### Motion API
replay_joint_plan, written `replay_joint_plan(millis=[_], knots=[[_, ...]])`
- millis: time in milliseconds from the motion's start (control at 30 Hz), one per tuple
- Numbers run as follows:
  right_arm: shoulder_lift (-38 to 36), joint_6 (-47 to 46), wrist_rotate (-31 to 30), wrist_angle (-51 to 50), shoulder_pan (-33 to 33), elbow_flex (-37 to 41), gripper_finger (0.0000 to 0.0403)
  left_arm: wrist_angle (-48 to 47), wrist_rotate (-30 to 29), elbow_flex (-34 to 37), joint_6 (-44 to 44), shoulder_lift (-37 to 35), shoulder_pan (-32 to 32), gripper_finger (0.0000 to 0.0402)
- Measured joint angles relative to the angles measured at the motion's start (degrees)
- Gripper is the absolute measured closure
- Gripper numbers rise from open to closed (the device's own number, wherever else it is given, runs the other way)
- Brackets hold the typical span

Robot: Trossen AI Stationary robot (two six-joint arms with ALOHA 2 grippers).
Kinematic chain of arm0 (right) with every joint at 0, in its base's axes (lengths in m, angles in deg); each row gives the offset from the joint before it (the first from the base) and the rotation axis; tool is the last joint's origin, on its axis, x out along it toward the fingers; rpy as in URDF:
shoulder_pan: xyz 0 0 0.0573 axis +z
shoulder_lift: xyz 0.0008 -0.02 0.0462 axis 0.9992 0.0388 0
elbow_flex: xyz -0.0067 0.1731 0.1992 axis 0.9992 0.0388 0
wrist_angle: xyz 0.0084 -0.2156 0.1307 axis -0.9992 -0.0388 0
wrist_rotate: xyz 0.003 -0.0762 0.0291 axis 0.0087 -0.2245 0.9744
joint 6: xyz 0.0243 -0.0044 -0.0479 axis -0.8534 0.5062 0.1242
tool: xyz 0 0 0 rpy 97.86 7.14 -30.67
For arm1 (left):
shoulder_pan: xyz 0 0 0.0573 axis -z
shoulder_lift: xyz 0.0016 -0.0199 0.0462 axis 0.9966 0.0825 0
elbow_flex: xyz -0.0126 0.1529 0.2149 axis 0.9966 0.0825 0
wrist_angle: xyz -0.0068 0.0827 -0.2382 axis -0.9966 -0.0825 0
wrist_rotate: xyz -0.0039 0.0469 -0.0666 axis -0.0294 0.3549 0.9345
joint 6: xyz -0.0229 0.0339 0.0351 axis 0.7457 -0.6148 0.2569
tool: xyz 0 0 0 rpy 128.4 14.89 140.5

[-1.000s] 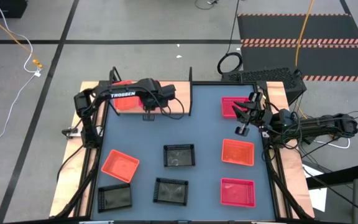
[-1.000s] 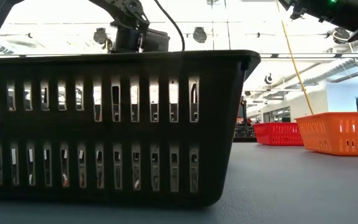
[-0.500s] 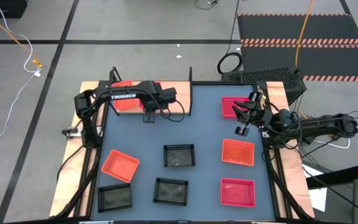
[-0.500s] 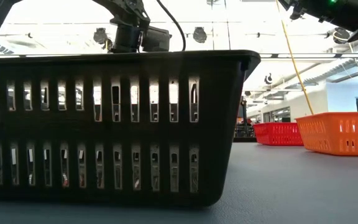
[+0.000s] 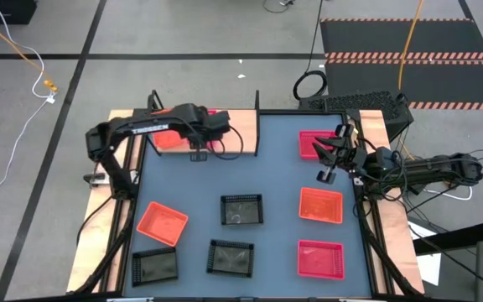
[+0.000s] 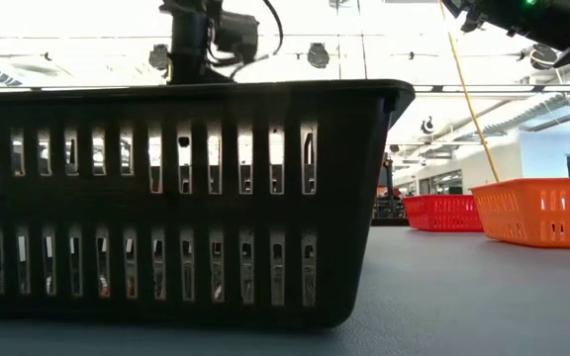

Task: Stack baskets on shelf by color
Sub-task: Adjust the orange bin on the shelf

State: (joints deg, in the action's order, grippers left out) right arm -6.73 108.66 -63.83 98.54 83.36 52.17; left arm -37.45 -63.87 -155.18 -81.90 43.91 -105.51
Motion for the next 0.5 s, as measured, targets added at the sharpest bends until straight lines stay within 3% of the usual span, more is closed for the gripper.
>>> replay_joint_plan(millis=[200, 500], knots=[[0.0, 0.0, 0.0, -0.2, 0.0, 0.0, 0.0337, -1.2, 0.0, 1.8, 4.5, -6.7, -2.6, 0.0233], [0.0, -2.5, 0.1, 0.2, 0.0, 0.0, 0.0337, 3.1, -0.1, 15.2, 6.8, -12.0, -10.6, 0.0229]])
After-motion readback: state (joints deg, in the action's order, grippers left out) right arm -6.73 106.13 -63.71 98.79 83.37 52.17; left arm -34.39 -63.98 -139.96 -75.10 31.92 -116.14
